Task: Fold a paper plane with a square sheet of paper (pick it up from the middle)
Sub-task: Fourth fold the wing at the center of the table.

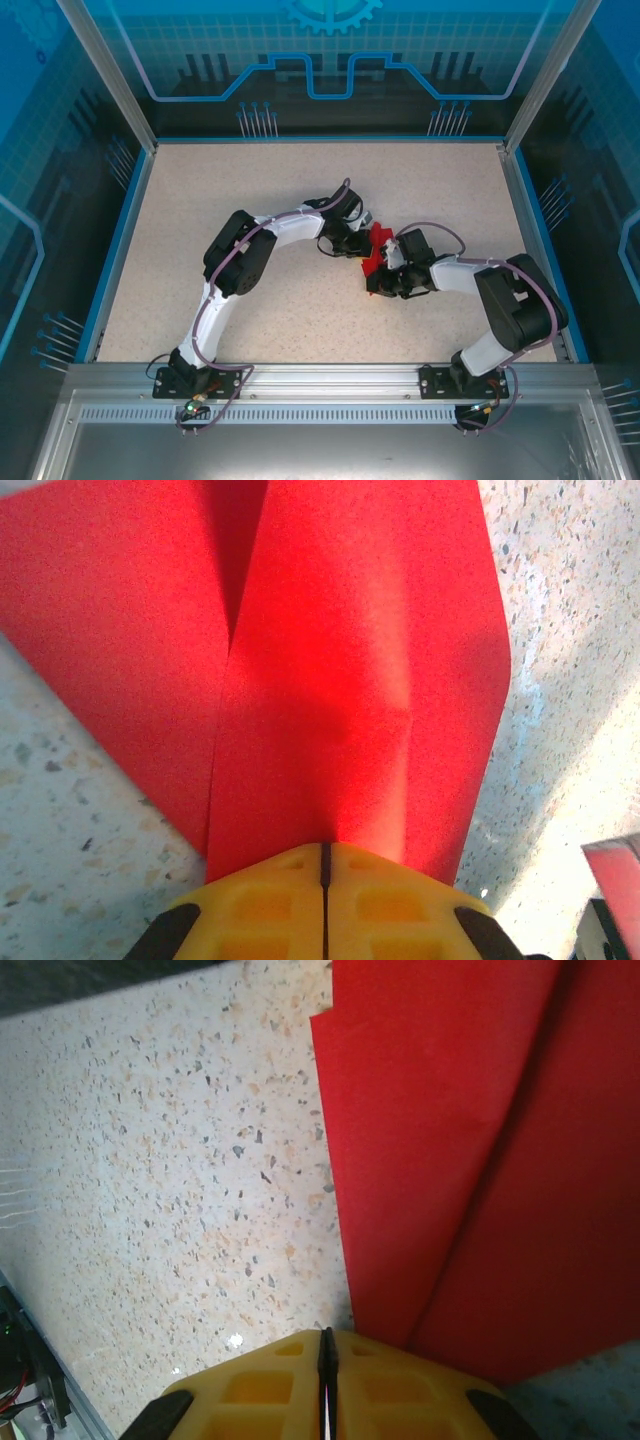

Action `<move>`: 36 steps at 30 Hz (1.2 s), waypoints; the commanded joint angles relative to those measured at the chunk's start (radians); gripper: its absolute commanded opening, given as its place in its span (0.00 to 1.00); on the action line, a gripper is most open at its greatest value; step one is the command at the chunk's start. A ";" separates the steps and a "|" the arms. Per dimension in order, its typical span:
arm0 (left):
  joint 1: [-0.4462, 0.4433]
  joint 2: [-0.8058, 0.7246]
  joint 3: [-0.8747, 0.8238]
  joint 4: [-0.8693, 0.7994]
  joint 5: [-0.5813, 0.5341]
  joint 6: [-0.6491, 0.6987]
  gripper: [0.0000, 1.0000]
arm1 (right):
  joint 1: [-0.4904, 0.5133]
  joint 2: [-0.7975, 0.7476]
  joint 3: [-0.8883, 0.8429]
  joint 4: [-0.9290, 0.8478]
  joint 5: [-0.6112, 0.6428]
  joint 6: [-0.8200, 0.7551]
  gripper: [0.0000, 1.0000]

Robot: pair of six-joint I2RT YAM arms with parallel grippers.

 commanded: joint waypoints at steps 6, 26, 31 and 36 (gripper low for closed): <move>-0.001 0.083 -0.012 -0.075 -0.120 0.044 0.06 | 0.019 0.024 -0.021 -0.091 0.027 -0.006 0.11; -0.002 0.072 -0.019 -0.066 -0.101 0.047 0.06 | -0.029 -0.122 0.063 -0.077 0.006 0.066 0.08; -0.003 0.065 -0.025 -0.054 -0.090 0.045 0.06 | -0.054 -0.041 0.105 -0.036 0.001 0.072 0.07; -0.003 0.062 -0.021 -0.050 -0.080 0.046 0.05 | -0.065 0.058 0.137 -0.011 -0.007 0.056 0.07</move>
